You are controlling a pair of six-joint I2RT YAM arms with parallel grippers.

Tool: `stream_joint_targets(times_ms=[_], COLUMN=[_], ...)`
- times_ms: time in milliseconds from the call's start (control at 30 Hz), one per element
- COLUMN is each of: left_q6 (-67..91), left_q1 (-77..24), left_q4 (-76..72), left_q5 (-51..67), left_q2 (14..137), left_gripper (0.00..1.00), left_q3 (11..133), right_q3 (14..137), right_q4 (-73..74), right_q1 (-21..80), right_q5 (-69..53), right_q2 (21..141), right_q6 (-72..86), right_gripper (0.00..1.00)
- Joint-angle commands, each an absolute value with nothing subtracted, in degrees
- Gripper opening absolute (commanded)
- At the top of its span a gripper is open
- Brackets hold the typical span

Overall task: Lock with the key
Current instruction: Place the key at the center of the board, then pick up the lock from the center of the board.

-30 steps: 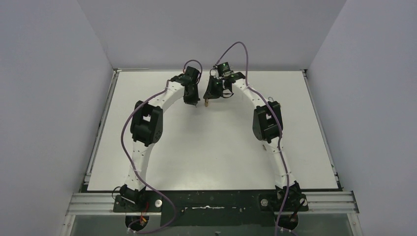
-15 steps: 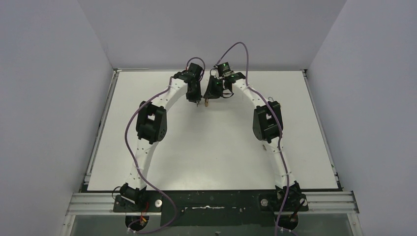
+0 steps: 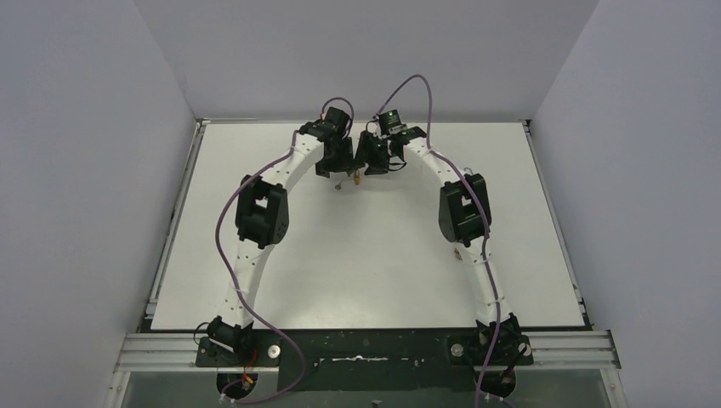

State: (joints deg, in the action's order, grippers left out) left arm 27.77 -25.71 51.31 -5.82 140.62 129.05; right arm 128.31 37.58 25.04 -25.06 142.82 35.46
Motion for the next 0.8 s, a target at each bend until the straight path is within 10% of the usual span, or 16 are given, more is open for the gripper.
stream_joint_targets(times_ms=[0, 633, 767], left_q6=[27.21, 25.09, 24.13], left_q1=[-26.11, -22.30, -22.00], left_q4=[49.87, 36.49, 30.09], left_q5=[-6.22, -4.66, -4.02], left_q2=[136.93, 109.37, 99.46], left_gripper=[0.61, 0.69, 0.71], left_q3=[129.45, 100.17, 89.02], right_q3=[126.99, 116.54, 109.23], right_q4=[35.79, 31.53, 36.83], right_q1=[24.59, 12.76, 9.70], right_q5=[-24.58, -30.58, -13.75], right_q2=[136.32, 119.19, 111.74], right_q6=[34.98, 30.11, 21.27], right_gripper=[0.52, 0.70, 0.92])
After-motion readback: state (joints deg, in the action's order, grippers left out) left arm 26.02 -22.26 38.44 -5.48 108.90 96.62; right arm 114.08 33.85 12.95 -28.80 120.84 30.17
